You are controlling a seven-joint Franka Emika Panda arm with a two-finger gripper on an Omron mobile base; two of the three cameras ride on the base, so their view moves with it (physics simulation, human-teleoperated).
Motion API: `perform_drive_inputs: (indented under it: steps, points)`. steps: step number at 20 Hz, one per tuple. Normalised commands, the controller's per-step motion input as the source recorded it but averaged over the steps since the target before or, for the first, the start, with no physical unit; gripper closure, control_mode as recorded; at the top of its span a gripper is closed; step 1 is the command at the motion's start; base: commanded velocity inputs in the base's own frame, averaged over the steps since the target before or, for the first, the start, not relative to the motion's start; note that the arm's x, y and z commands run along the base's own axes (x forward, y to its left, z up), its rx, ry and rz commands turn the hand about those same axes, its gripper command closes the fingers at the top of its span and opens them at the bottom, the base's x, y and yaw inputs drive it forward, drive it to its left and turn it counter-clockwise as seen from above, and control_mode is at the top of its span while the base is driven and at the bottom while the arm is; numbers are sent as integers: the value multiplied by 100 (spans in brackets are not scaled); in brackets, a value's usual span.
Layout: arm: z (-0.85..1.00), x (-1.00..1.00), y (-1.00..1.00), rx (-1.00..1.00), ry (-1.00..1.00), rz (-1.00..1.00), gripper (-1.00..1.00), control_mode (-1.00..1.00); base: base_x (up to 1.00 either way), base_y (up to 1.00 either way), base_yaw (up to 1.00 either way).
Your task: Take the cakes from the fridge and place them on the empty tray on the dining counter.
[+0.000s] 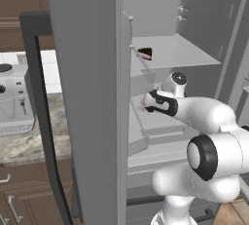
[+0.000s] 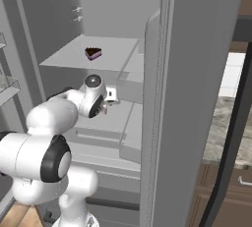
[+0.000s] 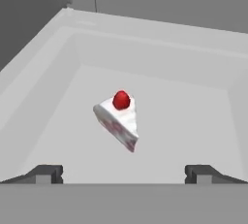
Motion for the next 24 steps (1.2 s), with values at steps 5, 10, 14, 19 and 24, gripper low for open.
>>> perform_drive_inputs:
  steps: [5,10,14,19,24]
  points:
    - [-22,39,0,1,0,0,-100,-100,0,0,0]
    - [-29,38,1,0,0,0,-100,-100,0,0,0]
    - [-30,29,4,0,0,0,-100,-100,0,0,0]
    - [-29,27,5,0,0,0,-100,-100,0,0,0]
    - [-28,24,5,0,0,0,-100,-100,0,0,0]
